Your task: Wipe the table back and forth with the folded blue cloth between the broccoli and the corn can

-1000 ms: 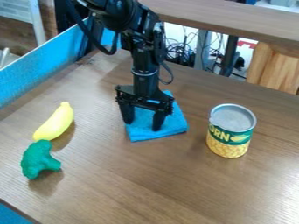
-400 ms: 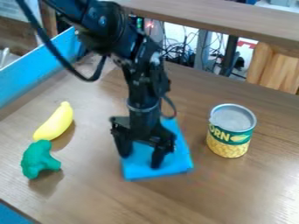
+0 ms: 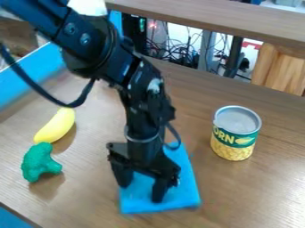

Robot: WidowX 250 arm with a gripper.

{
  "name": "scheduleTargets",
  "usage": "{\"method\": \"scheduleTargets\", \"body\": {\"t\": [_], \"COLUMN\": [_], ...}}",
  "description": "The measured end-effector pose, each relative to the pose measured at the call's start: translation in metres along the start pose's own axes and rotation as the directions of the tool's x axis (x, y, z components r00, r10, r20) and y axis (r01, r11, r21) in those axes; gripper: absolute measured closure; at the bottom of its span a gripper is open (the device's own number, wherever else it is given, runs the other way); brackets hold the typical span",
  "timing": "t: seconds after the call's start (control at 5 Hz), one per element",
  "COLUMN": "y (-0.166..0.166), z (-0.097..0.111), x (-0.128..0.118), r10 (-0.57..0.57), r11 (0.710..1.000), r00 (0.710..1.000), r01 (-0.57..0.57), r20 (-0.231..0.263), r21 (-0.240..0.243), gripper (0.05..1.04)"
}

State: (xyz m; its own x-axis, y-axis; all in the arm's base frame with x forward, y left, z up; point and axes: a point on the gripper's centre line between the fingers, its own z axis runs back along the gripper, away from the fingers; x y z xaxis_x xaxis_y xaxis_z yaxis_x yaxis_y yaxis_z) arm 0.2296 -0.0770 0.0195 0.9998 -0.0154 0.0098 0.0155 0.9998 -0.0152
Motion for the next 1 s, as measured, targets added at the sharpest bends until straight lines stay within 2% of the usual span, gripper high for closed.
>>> {"method": "scheduleTargets", "body": {"t": [0.2, 0.4, 0.6, 1.0], "y": [-0.005, -0.003, 0.014, 0.048], "z": [0.000, 0.000, -0.001, 0.002], "x": [-0.019, -0.018, -0.006, 0.040], "r10": [-0.023, -0.024, 0.031, 0.142], "r11": [1.000, 1.000, 0.999, 0.989], "r00": [1.000, 1.000, 0.999, 0.990], "r01": [0.023, 0.024, -0.031, -0.142], "r20": [-0.015, -0.014, -0.020, -0.006], "r21": [0.004, 0.017, 0.028, 0.030], "gripper": [0.083, 0.083, 0.083, 0.083]}}
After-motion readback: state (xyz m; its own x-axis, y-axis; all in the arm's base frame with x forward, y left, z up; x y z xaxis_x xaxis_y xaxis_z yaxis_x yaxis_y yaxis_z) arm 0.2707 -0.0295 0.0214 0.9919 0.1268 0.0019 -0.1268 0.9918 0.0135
